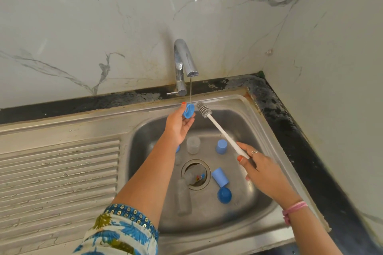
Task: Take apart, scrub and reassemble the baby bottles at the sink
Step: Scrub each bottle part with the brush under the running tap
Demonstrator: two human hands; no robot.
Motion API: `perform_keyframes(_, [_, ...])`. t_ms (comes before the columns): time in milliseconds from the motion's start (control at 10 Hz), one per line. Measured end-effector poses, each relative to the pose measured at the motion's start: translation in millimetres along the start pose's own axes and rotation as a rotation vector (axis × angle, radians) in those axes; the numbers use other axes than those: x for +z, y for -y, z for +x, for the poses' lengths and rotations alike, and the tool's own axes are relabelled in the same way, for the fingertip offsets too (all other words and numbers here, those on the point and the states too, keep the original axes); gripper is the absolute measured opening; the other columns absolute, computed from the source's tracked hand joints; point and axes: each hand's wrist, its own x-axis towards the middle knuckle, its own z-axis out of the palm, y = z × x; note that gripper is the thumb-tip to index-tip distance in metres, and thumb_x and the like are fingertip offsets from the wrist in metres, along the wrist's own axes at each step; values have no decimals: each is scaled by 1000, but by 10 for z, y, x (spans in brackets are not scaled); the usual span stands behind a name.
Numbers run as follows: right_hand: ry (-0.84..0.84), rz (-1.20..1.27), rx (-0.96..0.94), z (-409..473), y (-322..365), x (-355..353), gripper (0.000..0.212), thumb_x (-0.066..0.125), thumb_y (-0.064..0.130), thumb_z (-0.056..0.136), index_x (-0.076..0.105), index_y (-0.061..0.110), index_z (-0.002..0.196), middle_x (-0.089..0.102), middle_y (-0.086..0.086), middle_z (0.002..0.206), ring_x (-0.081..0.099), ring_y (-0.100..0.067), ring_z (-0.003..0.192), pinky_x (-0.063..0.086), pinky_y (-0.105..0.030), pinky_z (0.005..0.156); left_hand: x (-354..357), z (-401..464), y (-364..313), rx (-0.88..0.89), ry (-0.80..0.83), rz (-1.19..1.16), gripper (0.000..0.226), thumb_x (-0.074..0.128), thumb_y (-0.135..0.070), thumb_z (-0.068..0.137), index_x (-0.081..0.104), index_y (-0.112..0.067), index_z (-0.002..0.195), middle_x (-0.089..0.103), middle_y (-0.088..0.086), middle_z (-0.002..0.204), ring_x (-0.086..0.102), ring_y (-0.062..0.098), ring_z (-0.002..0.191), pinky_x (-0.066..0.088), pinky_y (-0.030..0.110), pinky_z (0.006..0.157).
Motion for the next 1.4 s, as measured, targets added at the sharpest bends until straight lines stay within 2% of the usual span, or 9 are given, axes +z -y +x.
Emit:
perform_keyframes(200, [-80, -393, -163, -54, 12, -94, 46, 39, 41, 101, 31, 48, 145, 54, 11, 96, 56, -11, 73, 51, -28, 64, 33, -58, -84, -105, 6, -92, 34, 71, -26, 87, 61, -3, 109, 70, 16, 98, 73, 21, 80, 60, 31, 66])
perform_keyframes(400, [-55, -656, -116, 76, 144, -81, 48, 32, 39, 104, 19, 46, 149, 48, 8, 93, 52, -12, 70, 40, -22, 58, 106, -111, -119, -127, 87, -66, 27, 56, -10, 94, 53, 4, 117, 64, 22, 100, 67, 31, 95, 58, 38, 79])
perform_keyframes(500, [125, -36, -34, 100, 212, -27, 40, 48, 29, 100, 48, 37, 140, 51, 9, 74, 47, -6, 57, 40, -15, 53, 169, -103, -163, -144, 76, -43, 32, 37, -12, 93, 46, 4, 120, 59, 23, 98, 63, 31, 92, 49, 44, 95])
perform_keyframes(700, [468, 1095, 473, 48, 389, -2, 35, 55, 24, 96, 56, 15, 130, 49, 1, 67, 27, -7, 47, 22, -18, 38, 276, -74, -180, -61, 150, -81, 28, 72, -44, 80, 68, -17, 72, 63, -2, 69, 63, 11, 68, 51, 35, 88])
perform_keyframes(1000, [-10, -729, -118, 55, 350, 73, 52, 27, 38, 105, 10, 36, 154, 40, 4, 88, 52, -17, 67, 44, -29, 58, 222, -37, -261, -80, -4, 254, 16, 54, -21, 96, 55, -5, 97, 59, 20, 104, 62, 25, 92, 53, 39, 91])
perform_keyframes(1100, [81, -236, -19, 52, 481, 136, 45, 43, 33, 102, 38, 32, 146, 49, 1, 77, 47, -13, 57, 40, -23, 51, 293, -63, -298, -109, 23, 58, 11, 54, -18, 91, 53, -9, 98, 59, 13, 90, 65, 23, 83, 46, 46, 97])
perform_keyframes(1200, [399, 1069, 424, 40, 566, 133, 30, 58, 25, 96, 65, 23, 125, 47, 0, 65, 34, -7, 41, 31, -19, 35, 348, -103, -292, -81, 95, -123, 18, 74, -27, 82, 62, -15, 85, 62, 0, 68, 65, 11, 62, 47, 39, 98])
perform_keyframes(1300, [615, 1540, 620, 15, 628, 63, 35, 58, 26, 91, 66, 21, 124, 42, 2, 63, 31, -4, 38, 27, -14, 33, 321, -104, -261, -54, 166, -110, 19, 76, -28, 81, 64, -16, 86, 64, 0, 84, 69, 13, 80, 50, 39, 97])
perform_keyframes(1400, [317, 926, 391, 7, 596, 89, 29, 56, 28, 97, 64, 25, 125, 48, 1, 63, 36, -8, 43, 35, -21, 37, 315, -67, -229, -22, 62, 234, 38, 70, -48, 83, 64, -15, 101, 62, 4, 100, 61, 16, 97, 52, 33, 88])
